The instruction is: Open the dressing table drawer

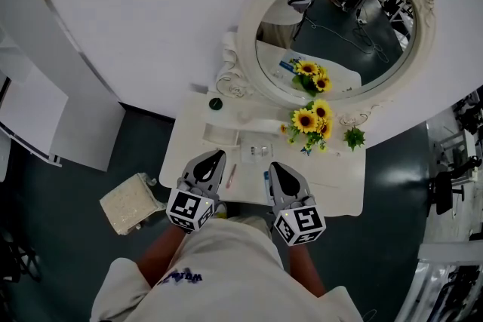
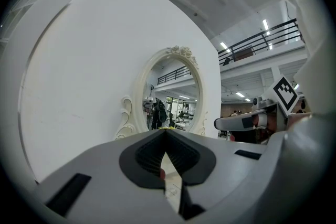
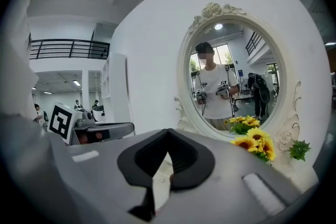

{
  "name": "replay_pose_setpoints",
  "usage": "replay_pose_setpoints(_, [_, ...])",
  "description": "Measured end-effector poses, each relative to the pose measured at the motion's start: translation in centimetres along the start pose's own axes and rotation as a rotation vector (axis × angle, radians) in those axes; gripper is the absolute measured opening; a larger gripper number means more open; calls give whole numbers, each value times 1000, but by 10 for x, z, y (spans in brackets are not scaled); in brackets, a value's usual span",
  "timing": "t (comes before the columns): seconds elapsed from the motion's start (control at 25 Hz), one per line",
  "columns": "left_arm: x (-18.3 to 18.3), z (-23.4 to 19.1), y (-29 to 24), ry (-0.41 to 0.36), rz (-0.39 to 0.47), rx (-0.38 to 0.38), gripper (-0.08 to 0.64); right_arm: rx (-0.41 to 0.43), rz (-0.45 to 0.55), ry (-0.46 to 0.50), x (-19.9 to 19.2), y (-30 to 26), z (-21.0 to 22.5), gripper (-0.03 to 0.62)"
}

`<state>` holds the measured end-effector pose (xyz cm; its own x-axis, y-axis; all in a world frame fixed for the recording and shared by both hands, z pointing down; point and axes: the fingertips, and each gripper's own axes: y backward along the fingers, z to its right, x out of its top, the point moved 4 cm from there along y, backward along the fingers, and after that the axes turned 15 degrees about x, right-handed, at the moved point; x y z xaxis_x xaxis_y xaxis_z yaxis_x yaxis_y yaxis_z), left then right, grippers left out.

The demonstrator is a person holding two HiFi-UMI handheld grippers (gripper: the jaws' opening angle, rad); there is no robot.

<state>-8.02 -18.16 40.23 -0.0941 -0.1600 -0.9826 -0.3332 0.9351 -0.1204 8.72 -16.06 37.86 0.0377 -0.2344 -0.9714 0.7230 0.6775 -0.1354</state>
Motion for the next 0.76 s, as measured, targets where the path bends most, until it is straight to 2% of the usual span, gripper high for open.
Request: replay_pose_setpoints(0.76, [-3,4,2,-4,-12,-12,8,-9,-6,10,-2,2,0,9])
